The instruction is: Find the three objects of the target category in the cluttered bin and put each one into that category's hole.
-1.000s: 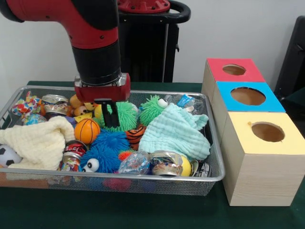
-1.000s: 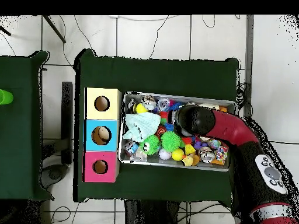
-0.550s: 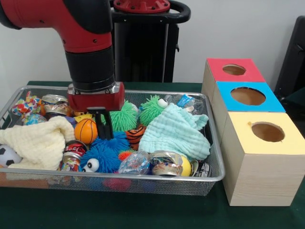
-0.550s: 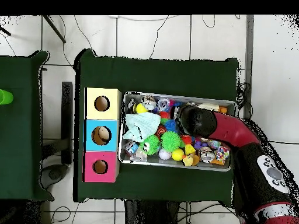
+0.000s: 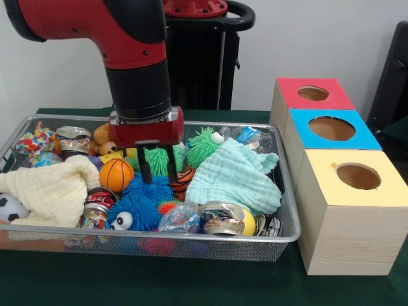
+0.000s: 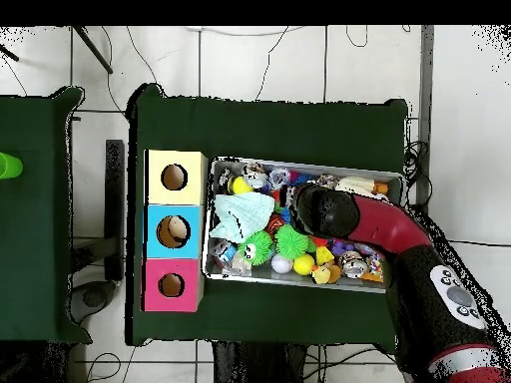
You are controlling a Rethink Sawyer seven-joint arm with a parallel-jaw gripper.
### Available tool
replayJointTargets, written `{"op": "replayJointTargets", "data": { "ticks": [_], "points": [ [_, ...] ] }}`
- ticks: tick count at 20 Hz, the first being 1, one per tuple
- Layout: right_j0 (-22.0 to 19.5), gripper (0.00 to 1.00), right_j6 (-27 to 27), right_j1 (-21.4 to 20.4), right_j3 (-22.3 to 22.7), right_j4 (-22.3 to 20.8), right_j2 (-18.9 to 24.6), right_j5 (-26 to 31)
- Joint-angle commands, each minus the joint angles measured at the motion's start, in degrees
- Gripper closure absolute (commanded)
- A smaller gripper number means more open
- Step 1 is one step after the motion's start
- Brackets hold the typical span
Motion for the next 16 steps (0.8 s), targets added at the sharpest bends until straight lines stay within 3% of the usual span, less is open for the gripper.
{"op": "replayJointTargets", "data": {
  "ticks": [1, 11, 16],
  "points": [
    [-0.8, 0.00, -1.1, -0.7, 3.9, -2.3, 4.1, 0.2],
    [-2.6, 0.00, 1.1, -0.2, 4.5, 0.0, 4.2, 0.2],
    [-3.8, 0.00, -0.3, -0.9, 2.8, 1.2, 5.1, 3.9]
  ]
}}
